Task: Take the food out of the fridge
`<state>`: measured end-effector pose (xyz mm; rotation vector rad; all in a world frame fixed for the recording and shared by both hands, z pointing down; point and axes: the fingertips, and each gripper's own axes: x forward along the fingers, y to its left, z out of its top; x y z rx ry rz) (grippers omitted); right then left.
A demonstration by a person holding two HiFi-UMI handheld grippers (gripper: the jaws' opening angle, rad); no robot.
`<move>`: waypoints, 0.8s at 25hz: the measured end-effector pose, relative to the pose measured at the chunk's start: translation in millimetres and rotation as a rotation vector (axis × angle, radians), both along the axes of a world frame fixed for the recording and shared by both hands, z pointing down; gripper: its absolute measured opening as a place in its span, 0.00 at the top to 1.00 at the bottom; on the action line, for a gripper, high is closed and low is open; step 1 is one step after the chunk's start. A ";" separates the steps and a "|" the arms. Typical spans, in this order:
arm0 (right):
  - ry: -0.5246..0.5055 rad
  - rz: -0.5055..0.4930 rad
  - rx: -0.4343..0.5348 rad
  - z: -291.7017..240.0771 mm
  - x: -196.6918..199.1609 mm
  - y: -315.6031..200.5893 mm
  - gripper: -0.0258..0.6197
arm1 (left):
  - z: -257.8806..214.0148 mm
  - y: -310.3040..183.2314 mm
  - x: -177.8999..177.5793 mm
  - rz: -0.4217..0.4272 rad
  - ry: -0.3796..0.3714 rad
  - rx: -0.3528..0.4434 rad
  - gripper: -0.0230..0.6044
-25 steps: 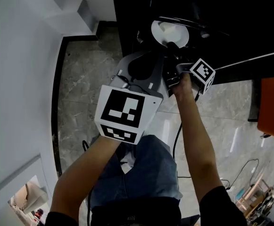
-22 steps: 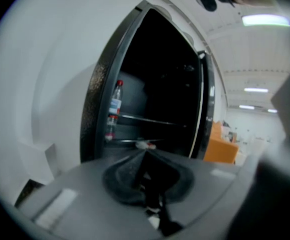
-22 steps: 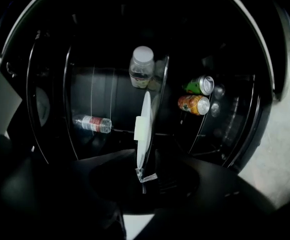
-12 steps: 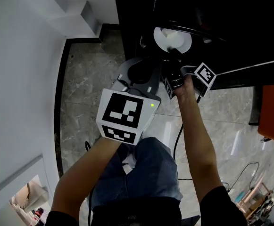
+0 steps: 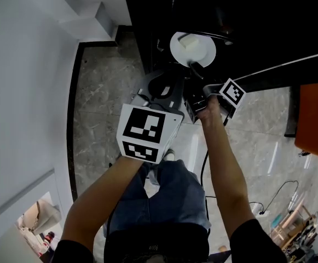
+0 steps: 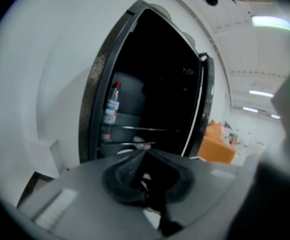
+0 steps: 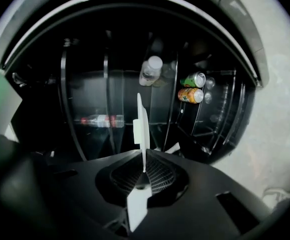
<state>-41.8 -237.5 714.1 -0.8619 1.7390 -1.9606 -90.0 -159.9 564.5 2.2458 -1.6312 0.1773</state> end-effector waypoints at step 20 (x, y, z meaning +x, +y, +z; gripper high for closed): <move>-0.026 -0.044 0.009 -173.5 45.1 118.7 0.94 | -116.1 64.8 39.8 -0.025 0.004 -0.042 0.96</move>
